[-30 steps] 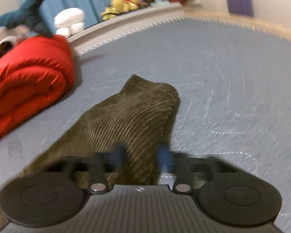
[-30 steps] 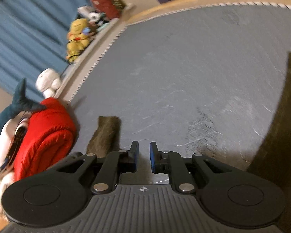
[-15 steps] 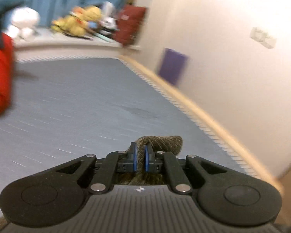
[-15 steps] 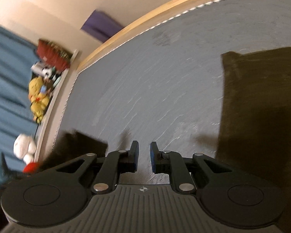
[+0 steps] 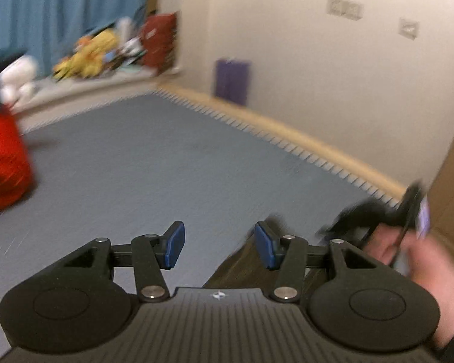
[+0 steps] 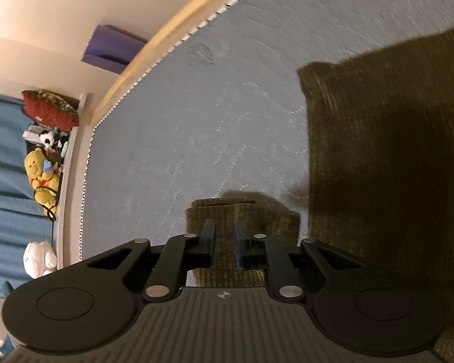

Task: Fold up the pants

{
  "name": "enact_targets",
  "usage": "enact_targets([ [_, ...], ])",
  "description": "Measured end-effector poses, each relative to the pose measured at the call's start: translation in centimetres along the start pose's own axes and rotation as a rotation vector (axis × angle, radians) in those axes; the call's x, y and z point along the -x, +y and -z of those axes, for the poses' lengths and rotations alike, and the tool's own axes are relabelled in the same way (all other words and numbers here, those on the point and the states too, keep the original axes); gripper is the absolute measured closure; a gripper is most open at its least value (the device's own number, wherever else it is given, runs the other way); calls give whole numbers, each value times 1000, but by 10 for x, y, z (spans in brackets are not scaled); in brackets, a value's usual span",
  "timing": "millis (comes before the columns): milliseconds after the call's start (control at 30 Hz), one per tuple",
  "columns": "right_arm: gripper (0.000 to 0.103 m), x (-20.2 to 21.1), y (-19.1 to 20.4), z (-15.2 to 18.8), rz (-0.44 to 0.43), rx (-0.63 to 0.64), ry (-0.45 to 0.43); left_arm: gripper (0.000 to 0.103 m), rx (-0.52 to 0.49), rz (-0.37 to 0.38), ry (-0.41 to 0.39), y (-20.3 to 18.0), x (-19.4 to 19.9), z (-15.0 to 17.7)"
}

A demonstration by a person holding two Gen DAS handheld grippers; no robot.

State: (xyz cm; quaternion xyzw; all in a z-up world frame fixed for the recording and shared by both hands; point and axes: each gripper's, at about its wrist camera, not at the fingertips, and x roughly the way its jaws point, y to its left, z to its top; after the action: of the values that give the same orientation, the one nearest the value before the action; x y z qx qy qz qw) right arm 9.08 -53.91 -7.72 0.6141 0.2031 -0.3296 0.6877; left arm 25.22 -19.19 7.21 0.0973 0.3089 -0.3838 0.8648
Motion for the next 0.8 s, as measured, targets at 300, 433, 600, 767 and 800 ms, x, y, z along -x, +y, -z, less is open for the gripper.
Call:
enact_targets([
  [300, 80, -25, -3, 14, 77, 16, 74, 63, 337, -382, 89, 180, 77, 128],
  [433, 80, -32, 6, 31, 64, 52, 116, 63, 580, -565, 77, 247, 140, 196],
  [600, 79, -25, 28, 49, 29, 189, 98, 63, 894, -662, 91, 310, 183, 294],
  [767, 76, -25, 47, 79, -16, 315, 132, 18, 738, -751, 168, 346, 185, 305],
  [800, 76, -25, 50, 84, -21, 332, 140, 18, 741, -720, 195, 354, 182, 314],
])
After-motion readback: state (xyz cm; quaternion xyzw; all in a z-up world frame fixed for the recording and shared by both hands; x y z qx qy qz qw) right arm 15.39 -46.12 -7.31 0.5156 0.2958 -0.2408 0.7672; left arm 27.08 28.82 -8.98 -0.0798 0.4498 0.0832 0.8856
